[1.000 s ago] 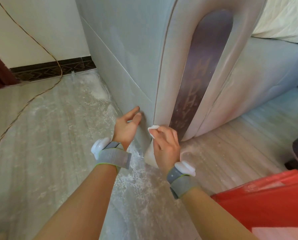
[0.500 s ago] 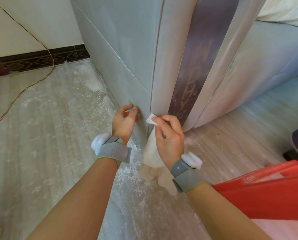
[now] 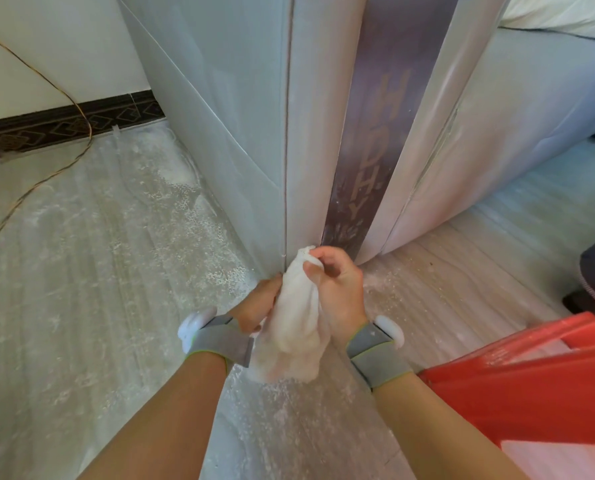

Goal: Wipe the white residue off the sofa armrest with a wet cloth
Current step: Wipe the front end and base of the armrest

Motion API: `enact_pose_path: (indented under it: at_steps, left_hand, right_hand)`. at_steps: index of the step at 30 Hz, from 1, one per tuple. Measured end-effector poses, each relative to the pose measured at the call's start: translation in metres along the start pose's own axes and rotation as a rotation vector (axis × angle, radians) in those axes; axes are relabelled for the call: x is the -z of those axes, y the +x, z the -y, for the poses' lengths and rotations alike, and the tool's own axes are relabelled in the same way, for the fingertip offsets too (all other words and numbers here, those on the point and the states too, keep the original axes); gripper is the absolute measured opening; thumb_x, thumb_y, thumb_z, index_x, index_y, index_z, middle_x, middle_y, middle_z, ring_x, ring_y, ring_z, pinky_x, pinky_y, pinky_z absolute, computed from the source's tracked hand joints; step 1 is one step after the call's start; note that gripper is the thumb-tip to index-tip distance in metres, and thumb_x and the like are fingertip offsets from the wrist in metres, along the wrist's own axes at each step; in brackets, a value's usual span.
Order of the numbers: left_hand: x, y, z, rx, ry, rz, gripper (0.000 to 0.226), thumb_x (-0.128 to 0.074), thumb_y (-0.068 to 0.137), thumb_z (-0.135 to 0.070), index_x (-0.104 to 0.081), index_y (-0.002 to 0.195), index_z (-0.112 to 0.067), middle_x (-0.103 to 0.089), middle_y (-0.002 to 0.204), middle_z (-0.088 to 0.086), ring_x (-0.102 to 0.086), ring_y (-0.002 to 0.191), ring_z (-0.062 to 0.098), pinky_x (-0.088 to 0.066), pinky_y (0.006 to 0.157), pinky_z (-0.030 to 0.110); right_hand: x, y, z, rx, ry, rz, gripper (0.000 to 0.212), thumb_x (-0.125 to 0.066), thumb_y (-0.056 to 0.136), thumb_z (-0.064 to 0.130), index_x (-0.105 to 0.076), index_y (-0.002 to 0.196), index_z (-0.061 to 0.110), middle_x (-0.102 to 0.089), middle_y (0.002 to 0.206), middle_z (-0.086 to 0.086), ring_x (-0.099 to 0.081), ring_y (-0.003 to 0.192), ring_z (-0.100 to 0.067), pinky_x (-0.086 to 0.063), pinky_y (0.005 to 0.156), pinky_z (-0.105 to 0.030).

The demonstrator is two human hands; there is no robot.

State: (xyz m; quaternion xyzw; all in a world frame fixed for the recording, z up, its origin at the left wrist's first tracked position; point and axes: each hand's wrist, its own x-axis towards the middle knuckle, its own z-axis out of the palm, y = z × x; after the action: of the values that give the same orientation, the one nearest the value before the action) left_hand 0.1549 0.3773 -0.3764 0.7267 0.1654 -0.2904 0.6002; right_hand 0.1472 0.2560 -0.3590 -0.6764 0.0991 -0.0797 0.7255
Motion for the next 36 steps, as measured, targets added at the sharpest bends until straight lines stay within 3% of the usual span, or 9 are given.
enact_pose_path:
  at_steps: [4, 8, 11, 14, 18, 24, 28, 31, 36]
  left_hand:
    - [0.006, 0.002, 0.011, 0.047, -0.251, 0.198, 0.074, -0.050, 0.075, -0.074, -0.055, 0.129, -0.023, -0.062, 0.125, 0.007, -0.059, 0.116, 0.025, -0.042, 0.105, 0.042]
    - [0.002, -0.009, 0.008, 0.101, -0.176, 0.314, 0.052, -0.054, 0.078, -0.056, -0.064, 0.111, -0.017, -0.071, 0.106, 0.005, -0.070, 0.087, 0.015, -0.057, 0.068, 0.024]
    - [-0.005, -0.016, 0.004, 0.137, -0.068, 0.425, 0.041, -0.068, 0.075, -0.045, -0.069, 0.098, -0.011, -0.072, 0.095, 0.007, -0.069, 0.081, 0.017, -0.056, 0.078, 0.027]
    - [-0.016, -0.010, -0.003, -0.041, 0.037, 0.239, 0.026, -0.066, 0.085, -0.027, -0.065, 0.104, -0.009, -0.067, 0.102, 0.013, -0.063, 0.091, 0.024, -0.047, 0.095, 0.040]
    - [-0.031, -0.008, -0.017, -0.227, -0.093, 0.138, 0.025, -0.055, 0.092, -0.014, -0.055, 0.117, -0.013, -0.063, 0.112, 0.014, -0.060, 0.097, 0.025, -0.048, 0.094, 0.044]
    - [-0.031, -0.014, -0.018, -0.076, -0.303, 0.395, 0.021, -0.054, 0.083, -0.010, -0.066, 0.099, -0.017, -0.064, 0.073, -0.001, -0.063, 0.063, 0.012, -0.052, 0.061, 0.027]
    - [-0.023, -0.008, -0.007, 0.082, -0.233, 0.087, 0.026, -0.053, 0.092, -0.036, -0.064, 0.095, -0.012, -0.060, 0.095, 0.004, -0.059, 0.092, 0.021, -0.048, 0.084, 0.036]
    - [-0.013, -0.002, -0.002, 0.065, -0.152, -0.125, 0.040, -0.059, 0.087, -0.043, -0.055, 0.110, -0.011, -0.059, 0.104, 0.005, -0.057, 0.101, 0.023, -0.047, 0.087, 0.036]
    - [-0.006, 0.007, -0.002, -0.152, -0.142, -0.313, 0.021, -0.068, 0.083, -0.027, -0.051, 0.079, -0.016, -0.055, 0.087, 0.005, -0.053, 0.087, 0.024, -0.046, 0.080, 0.037]
  right_hand:
    - [0.008, 0.012, 0.004, -0.239, 0.312, -0.121, 0.030, -0.056, 0.082, -0.012, -0.055, 0.076, 0.017, -0.055, 0.073, -0.001, -0.053, 0.068, -0.014, -0.045, 0.068, -0.027]
    - [0.025, 0.024, -0.010, -0.243, 0.129, -0.266, 0.035, -0.055, 0.081, -0.012, -0.051, 0.073, 0.022, -0.047, 0.070, 0.002, -0.045, 0.064, -0.013, -0.040, 0.063, -0.025]
    - [0.042, 0.029, -0.017, -0.293, -0.050, -0.233, 0.031, -0.060, 0.083, -0.004, -0.057, 0.067, 0.023, -0.055, 0.070, 0.002, -0.052, 0.074, -0.017, -0.046, 0.070, -0.029]
    - [0.057, 0.024, -0.010, -0.476, -0.176, 0.029, 0.014, -0.066, 0.084, 0.031, -0.065, 0.075, 0.020, -0.066, 0.081, -0.004, -0.063, 0.076, -0.019, -0.055, 0.073, -0.038]
    - [0.072, 0.014, -0.001, -0.691, -0.051, 0.486, 0.049, -0.057, 0.080, 0.058, -0.065, 0.111, 0.020, -0.071, 0.101, -0.005, -0.069, 0.087, -0.019, -0.057, 0.073, -0.035]
    - [0.075, 0.017, -0.007, -0.391, -0.162, 0.151, 0.025, -0.072, 0.077, 0.028, -0.064, 0.098, 0.017, -0.070, 0.096, -0.007, -0.066, 0.087, -0.025, -0.055, 0.083, -0.042]
    - [0.071, 0.020, 0.025, -0.137, -0.262, -0.011, 0.020, -0.071, 0.080, 0.022, -0.056, 0.068, 0.019, -0.055, 0.066, 0.005, -0.051, 0.068, -0.016, -0.041, 0.062, -0.030]
    - [0.057, 0.020, 0.055, 0.171, -0.461, -0.124, 0.018, -0.071, 0.079, 0.025, -0.055, 0.074, 0.016, -0.049, 0.086, 0.001, -0.046, 0.078, -0.013, -0.035, 0.073, -0.022]
    - [0.021, 0.023, 0.101, 0.608, -0.406, -0.399, 0.038, -0.058, 0.074, 0.037, -0.055, 0.093, 0.004, -0.044, 0.098, -0.002, -0.042, 0.085, -0.011, -0.033, 0.076, -0.012]
